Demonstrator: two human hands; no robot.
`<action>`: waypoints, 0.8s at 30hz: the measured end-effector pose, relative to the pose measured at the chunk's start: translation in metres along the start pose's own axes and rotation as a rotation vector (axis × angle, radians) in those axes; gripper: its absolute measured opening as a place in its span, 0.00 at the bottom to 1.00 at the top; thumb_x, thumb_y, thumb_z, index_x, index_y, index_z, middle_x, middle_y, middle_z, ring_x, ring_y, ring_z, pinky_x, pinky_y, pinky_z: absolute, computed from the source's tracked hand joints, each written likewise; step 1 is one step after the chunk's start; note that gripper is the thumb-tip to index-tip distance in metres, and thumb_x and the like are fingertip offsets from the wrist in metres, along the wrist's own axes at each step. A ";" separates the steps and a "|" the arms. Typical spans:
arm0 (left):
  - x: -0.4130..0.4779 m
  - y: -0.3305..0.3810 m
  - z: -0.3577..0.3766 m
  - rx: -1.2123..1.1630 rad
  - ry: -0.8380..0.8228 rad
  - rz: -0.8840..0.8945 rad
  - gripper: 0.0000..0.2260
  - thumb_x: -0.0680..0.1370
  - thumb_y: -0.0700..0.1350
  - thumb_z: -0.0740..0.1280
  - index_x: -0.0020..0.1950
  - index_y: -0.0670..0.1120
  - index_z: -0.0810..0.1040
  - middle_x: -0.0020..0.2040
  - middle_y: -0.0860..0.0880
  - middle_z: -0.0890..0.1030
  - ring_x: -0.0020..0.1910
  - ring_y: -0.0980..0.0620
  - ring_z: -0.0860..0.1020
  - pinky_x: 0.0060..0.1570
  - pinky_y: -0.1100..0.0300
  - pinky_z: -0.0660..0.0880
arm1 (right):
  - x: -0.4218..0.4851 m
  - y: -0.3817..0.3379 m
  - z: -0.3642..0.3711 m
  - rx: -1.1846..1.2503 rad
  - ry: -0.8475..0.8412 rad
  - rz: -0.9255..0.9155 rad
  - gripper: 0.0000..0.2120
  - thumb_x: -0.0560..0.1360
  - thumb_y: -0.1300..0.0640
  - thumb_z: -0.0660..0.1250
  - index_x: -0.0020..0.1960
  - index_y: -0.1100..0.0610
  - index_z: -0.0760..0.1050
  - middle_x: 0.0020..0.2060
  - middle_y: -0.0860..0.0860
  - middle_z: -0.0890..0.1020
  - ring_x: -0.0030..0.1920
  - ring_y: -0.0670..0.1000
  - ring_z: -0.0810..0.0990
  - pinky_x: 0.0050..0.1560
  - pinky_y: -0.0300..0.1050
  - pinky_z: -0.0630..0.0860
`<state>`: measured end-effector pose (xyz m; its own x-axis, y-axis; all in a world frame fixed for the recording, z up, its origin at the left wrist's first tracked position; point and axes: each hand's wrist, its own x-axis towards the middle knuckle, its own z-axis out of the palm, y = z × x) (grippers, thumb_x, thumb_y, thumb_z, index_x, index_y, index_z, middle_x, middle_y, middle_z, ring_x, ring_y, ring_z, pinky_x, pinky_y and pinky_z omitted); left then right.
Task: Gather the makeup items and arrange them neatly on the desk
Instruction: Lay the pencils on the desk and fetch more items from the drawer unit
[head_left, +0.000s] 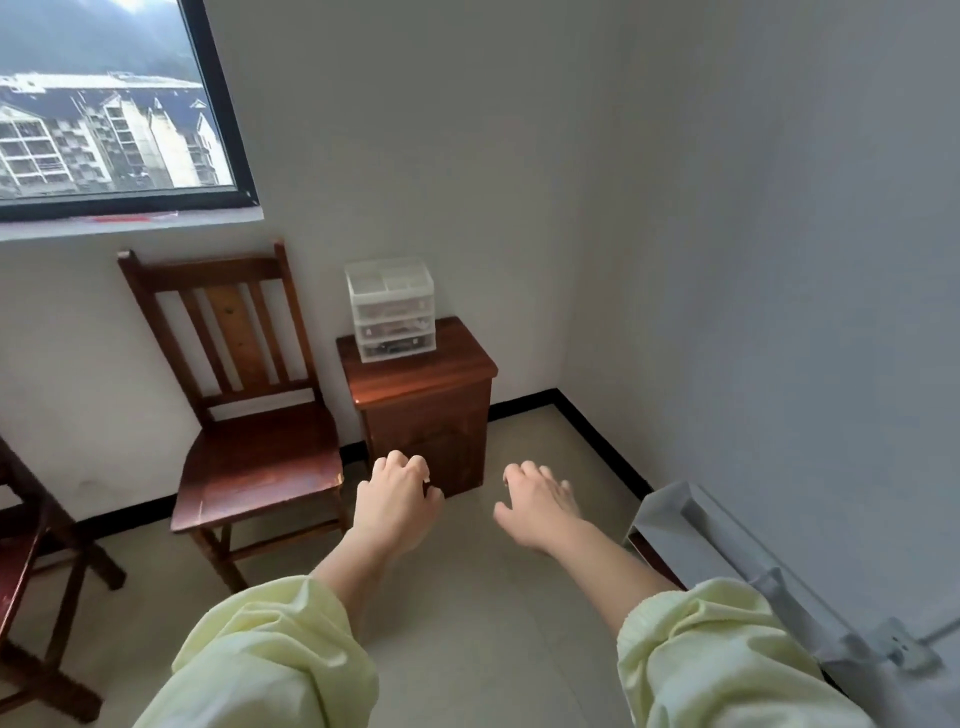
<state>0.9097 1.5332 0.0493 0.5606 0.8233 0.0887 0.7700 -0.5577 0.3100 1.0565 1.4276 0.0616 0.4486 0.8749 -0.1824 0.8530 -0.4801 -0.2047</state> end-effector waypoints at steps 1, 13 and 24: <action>0.026 -0.010 0.000 -0.007 0.001 -0.008 0.13 0.78 0.50 0.61 0.59 0.47 0.75 0.58 0.48 0.72 0.61 0.47 0.69 0.51 0.53 0.71 | 0.027 -0.008 -0.003 0.006 0.000 -0.001 0.17 0.79 0.50 0.58 0.65 0.55 0.67 0.64 0.53 0.71 0.66 0.55 0.68 0.64 0.53 0.65; 0.274 -0.089 0.004 -0.086 0.034 -0.080 0.14 0.77 0.49 0.60 0.62 0.49 0.72 0.61 0.49 0.72 0.62 0.49 0.69 0.53 0.54 0.73 | 0.308 -0.059 -0.035 0.078 0.015 -0.020 0.16 0.78 0.49 0.59 0.64 0.54 0.68 0.63 0.52 0.72 0.65 0.55 0.69 0.62 0.53 0.67; 0.515 -0.158 0.050 -0.281 -0.001 -0.318 0.15 0.79 0.49 0.60 0.65 0.48 0.73 0.61 0.49 0.73 0.57 0.50 0.74 0.44 0.61 0.68 | 0.585 -0.077 -0.035 0.154 -0.152 -0.055 0.17 0.79 0.50 0.59 0.65 0.54 0.67 0.64 0.52 0.72 0.64 0.54 0.70 0.63 0.52 0.69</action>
<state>1.0918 2.0405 -0.0011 0.3090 0.9495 -0.0540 0.7916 -0.2253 0.5679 1.2623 1.9789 0.0049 0.3476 0.8859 -0.3073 0.8188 -0.4465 -0.3608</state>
